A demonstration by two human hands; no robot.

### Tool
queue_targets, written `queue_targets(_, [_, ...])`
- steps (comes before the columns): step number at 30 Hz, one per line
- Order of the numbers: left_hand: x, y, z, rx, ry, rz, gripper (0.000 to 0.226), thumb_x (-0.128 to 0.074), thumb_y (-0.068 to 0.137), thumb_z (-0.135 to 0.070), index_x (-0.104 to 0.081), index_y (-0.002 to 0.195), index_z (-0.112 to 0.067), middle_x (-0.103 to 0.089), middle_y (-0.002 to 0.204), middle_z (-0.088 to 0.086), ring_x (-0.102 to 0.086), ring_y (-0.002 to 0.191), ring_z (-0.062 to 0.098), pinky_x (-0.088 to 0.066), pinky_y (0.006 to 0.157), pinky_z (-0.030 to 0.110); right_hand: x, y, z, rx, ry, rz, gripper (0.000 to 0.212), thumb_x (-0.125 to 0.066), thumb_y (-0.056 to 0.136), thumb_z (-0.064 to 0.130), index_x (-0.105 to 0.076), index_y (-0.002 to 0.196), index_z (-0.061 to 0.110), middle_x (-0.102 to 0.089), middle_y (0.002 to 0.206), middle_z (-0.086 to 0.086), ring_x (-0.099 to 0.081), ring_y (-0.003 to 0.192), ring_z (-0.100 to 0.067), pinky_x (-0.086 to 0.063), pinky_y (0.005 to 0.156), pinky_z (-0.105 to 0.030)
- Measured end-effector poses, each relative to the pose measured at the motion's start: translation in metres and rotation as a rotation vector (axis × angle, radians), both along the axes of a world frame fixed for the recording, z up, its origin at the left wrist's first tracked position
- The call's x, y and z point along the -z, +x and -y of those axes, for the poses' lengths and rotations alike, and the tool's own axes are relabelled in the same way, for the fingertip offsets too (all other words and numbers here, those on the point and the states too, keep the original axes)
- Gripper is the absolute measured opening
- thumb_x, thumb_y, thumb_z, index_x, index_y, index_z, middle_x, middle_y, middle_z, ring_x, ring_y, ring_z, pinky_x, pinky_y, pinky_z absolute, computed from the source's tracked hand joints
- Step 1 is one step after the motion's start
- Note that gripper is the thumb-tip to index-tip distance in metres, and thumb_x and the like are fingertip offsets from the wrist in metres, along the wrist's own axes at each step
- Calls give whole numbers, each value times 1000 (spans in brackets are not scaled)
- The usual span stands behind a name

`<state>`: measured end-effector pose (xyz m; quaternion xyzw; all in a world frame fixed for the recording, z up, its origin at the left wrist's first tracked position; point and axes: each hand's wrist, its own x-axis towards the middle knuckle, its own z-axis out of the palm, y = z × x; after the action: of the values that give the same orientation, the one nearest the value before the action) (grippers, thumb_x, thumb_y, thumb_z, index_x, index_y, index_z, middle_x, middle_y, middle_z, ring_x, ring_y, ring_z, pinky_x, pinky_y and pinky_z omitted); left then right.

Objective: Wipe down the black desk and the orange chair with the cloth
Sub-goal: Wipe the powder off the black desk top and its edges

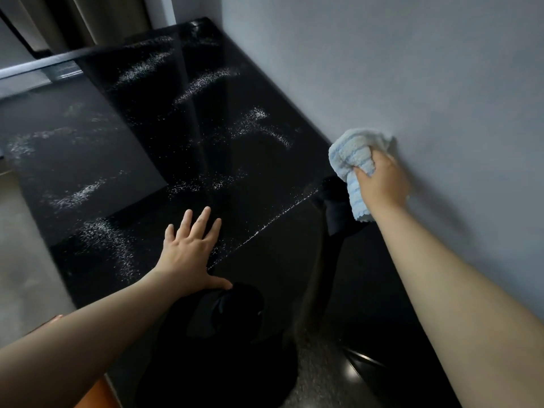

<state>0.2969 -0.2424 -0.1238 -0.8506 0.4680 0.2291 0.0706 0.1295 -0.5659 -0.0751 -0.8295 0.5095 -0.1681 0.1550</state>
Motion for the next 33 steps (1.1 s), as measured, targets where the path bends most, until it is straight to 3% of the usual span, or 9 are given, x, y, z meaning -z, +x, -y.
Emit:
queue_targets(3, [6, 1, 0, -13, -1, -3, 141, -54, 45, -92, 9, 152, -25, 23, 158, 0, 17, 146, 32, -4, 117, 56, 13, 8, 14, -11, -19, -39, 27, -51, 92, 24, -61, 118, 22, -62, 120, -6, -59, 104, -30, -39, 75, -30])
queue_targets(8, [11, 3, 0, -16, -13, -11, 142, -55, 44, -92, 10, 152, -27, 23, 158, 0, 17, 146, 31, -3, 116, 56, 35, 17, 24, -31, 32, -116, 43, -56, 92, 23, -54, 135, 20, -56, 131, -10, -54, 117, -32, -43, 91, -36])
queue_targets(18, [12, 3, 2, -22, -18, -27, 142, -58, 44, -90, 10, 152, -26, 24, 158, 0, 19, 145, 32, -1, 116, 58, 49, 23, 1, -69, 46, -177, 37, -53, 93, 31, -55, 128, 20, -59, 125, -8, -60, 103, -33, -44, 76, -33])
queue_targets(23, [10, 3, 1, -20, -22, -32, 142, -57, 45, -91, 9, 152, -26, 22, 158, 0, 18, 145, 32, -2, 116, 58, 53, 27, -33, -110, 6, -146, 35, -53, 93, 32, -58, 125, 19, -63, 117, -8, -62, 95, -30, -36, 67, -29])
queue_targets(29, [-1, 10, -3, -13, -76, -87, 132, -61, 54, -84, 0, 154, -21, 9, 161, -1, 8, 148, 27, -7, 118, 50, 49, 34, -79, -163, 16, -146, 39, -52, 94, 33, -56, 131, 21, -63, 118, -5, -63, 97, -25, -50, 74, -36])
queue_targets(33, [-10, 25, -31, -21, -184, -138, 109, -59, 70, -75, -13, 153, -21, -9, 161, -2, -6, 148, 20, -14, 119, 40, 47, 38, -111, -203, 20, -116, 43, -56, 94, 30, -54, 135, 21, -61, 124, -2, -62, 102, -23, -51, 79, -36])
